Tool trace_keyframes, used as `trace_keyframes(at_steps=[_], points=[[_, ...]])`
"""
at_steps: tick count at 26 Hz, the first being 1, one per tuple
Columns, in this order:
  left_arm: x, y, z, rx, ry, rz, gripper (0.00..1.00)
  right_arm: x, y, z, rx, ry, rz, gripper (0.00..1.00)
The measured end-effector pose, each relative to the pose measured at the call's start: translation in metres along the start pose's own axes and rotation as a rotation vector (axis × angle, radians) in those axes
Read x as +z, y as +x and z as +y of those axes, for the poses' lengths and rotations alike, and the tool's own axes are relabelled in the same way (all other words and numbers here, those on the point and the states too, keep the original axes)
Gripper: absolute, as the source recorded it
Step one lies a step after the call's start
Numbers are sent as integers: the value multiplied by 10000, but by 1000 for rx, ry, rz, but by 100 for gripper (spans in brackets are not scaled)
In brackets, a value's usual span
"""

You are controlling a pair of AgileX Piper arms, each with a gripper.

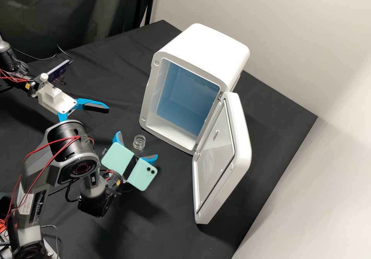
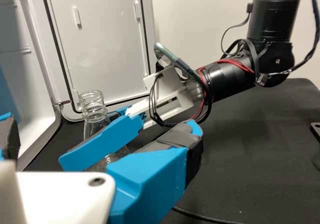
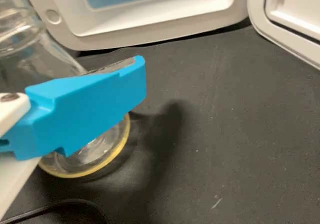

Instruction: Place the flask in the incubator

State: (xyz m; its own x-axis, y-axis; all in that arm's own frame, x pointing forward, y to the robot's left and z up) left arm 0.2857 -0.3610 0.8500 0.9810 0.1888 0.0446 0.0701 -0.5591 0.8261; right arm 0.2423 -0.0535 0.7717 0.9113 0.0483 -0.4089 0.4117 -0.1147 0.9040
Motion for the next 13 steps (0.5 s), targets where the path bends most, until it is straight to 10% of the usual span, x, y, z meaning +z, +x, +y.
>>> trace_keyframes(at_steps=[12,13], points=[[0,0,0,0,0,0,100,-50,-30,-19,-2,-8,10,100],[0,0,0,0,0,0,100,-50,-30,-19,-2,-8,10,0]])
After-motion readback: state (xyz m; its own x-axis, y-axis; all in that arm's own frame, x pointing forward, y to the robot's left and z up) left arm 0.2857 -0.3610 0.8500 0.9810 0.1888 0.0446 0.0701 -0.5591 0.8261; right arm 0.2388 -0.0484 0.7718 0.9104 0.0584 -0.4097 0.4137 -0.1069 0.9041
